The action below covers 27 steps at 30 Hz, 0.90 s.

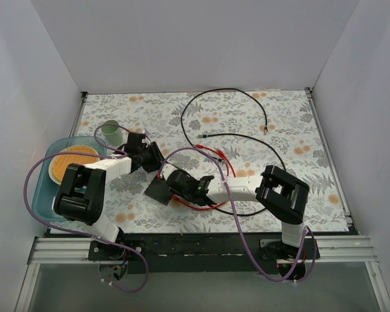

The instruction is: Insert the plug into the switch port

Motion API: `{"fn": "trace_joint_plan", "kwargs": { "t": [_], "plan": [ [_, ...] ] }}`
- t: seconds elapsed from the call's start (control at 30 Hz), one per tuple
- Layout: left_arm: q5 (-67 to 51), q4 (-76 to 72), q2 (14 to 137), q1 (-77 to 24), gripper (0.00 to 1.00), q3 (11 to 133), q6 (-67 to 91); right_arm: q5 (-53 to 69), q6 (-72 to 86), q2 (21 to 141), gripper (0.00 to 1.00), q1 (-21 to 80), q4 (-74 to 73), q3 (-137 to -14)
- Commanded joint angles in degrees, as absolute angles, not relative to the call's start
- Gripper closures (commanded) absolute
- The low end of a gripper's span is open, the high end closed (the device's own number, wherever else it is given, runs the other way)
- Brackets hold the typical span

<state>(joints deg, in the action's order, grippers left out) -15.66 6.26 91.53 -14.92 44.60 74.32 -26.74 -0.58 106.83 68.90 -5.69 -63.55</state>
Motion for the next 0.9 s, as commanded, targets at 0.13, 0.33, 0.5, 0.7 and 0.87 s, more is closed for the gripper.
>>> {"fn": "trace_joint_plan", "kwargs": {
  "t": [0.13, 0.33, 0.5, 0.7, 0.87],
  "plan": [
    [-21.09, 9.67, 92.29, -15.91, 0.63, 44.65, 73.83, -27.42, 3.95, 108.55, 0.99, 67.76, 0.09, -69.7],
    [-21.62, 9.58, 93.08, -15.91, 0.66, 44.91, 73.92, -25.14, 5.36, 107.58, 0.99, 67.06, 1.05, -70.14],
    [-22.06, 9.58, 93.25, -15.91, 0.73, 44.74, 74.0, -21.54, 7.55, 107.23, 0.99, 65.92, 2.37, -71.54],
    [-21.89, 9.76, 93.34, -15.91, 0.84, 44.74, 74.09, -19.34, 11.15, 107.31, 0.99, 64.51, 2.9, -73.12],
    [-21.97, 10.11, 94.13, -15.91, 0.91, 44.65, 74.0, -19.6, 14.32, 106.35, 0.99, 62.93, 3.95, -72.69]
  ]
}}
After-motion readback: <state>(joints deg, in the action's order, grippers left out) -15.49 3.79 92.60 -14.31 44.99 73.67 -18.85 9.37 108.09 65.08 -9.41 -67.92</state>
